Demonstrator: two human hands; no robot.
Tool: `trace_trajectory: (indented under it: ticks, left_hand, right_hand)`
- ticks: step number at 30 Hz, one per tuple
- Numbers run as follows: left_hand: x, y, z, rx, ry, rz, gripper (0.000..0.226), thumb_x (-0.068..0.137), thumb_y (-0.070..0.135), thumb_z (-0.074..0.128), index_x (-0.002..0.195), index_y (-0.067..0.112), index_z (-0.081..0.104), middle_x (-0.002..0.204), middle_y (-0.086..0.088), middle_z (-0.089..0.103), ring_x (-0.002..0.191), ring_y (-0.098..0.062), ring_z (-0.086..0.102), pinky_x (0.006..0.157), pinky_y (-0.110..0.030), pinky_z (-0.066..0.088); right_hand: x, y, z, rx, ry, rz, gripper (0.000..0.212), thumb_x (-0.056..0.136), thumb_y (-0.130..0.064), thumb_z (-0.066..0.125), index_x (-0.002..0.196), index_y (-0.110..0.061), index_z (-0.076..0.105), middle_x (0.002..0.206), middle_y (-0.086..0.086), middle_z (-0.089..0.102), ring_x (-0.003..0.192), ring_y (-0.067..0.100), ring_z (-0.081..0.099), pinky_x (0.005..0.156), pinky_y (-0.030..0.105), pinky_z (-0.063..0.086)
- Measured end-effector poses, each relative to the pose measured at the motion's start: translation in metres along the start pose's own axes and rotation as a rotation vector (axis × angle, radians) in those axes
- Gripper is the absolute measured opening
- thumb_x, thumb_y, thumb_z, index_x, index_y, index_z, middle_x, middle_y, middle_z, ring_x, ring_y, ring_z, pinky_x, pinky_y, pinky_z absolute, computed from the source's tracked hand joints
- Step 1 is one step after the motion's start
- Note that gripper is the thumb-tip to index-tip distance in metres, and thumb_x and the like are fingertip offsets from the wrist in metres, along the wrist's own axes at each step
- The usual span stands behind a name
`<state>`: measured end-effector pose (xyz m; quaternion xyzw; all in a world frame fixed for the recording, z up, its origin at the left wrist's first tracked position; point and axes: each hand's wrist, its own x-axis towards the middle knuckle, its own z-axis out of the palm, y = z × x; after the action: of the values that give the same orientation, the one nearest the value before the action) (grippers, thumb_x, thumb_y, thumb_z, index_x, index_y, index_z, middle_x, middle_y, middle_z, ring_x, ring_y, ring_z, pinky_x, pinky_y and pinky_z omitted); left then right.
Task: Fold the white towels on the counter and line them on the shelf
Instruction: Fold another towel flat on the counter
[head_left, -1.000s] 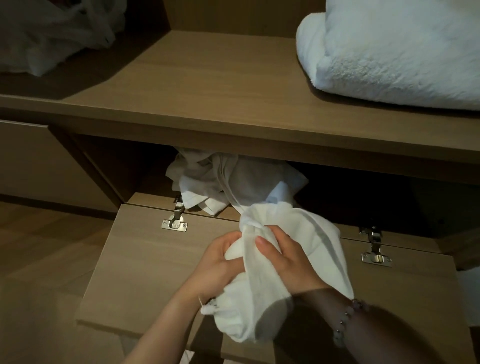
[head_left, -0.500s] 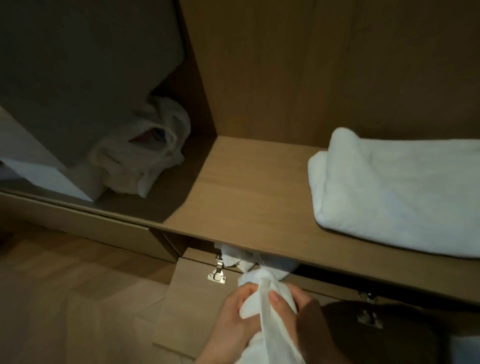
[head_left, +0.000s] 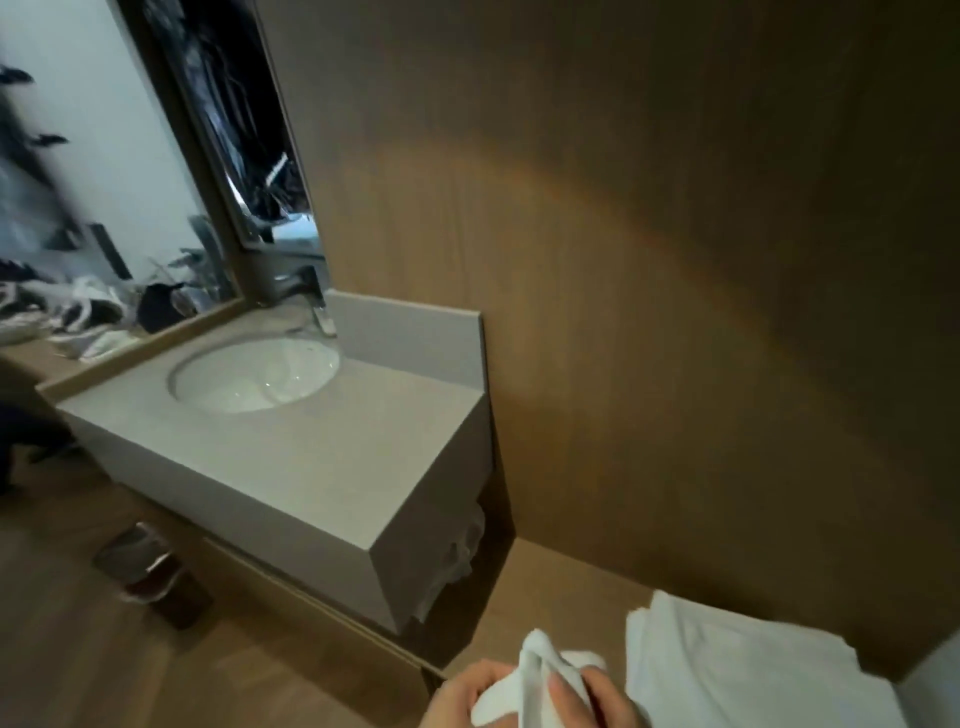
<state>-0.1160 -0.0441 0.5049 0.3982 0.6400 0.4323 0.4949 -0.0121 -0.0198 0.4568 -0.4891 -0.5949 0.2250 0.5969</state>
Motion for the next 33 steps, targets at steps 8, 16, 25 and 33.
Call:
trace_trajectory:
  ticks: [8, 16, 25, 33]
  left_hand:
    - [0.016, 0.063, -0.08, 0.171, -0.129, 0.099, 0.02, 0.074, 0.037, 0.074, 0.087, 0.023, 0.07, 0.087, 0.006, 0.07, 0.088, -0.005, 0.064, 0.085, -0.021, 0.048]
    - [0.062, 0.098, -0.179, 0.099, -0.066, 0.333, 0.045, 0.053, 0.037, 0.068, 0.083, 0.009, 0.049, 0.062, 0.004, 0.048, 0.048, -0.002, 0.04, 0.051, -0.01, 0.032]
    - [0.176, 0.121, -0.31, 0.194, -0.241, 0.426, 0.011, 0.087, 0.027, 0.061, 0.093, 0.018, 0.063, 0.083, 0.003, 0.066, 0.065, -0.006, 0.052, 0.061, -0.014, 0.042]
    - [0.244, 0.137, -0.36, 0.223, -0.456, 0.364, 0.044, 0.065, 0.033, 0.069, 0.1, 0.008, 0.06, 0.102, 0.005, 0.067, 0.097, -0.008, 0.06, 0.079, -0.013, 0.042]
  right_hand:
    - [0.046, -0.062, 0.02, 0.281, -0.255, 0.568, 0.035, 0.089, -0.024, 0.062, 0.059, -0.012, 0.047, 0.054, -0.003, 0.046, 0.069, 0.017, 0.05, 0.066, 0.025, 0.036]
    - [0.08, -0.091, 0.133, 0.399, -0.176, 0.445, 0.053, 0.081, -0.016, 0.073, 0.042, -0.02, 0.037, 0.049, 0.002, 0.03, 0.054, 0.015, 0.032, 0.054, 0.027, 0.023]
    - [0.13, -0.123, 0.273, 0.333, -0.021, 0.43, 0.036, 0.087, -0.016, 0.065, 0.058, -0.01, 0.043, 0.057, 0.004, 0.034, 0.062, 0.019, 0.035, 0.062, 0.029, 0.028]
    - [0.168, -0.167, 0.315, 0.199, 0.031, 0.377, 0.033, 0.093, -0.021, 0.057, 0.063, -0.013, 0.045, 0.056, -0.003, 0.045, 0.056, 0.01, 0.042, 0.054, 0.021, 0.037]
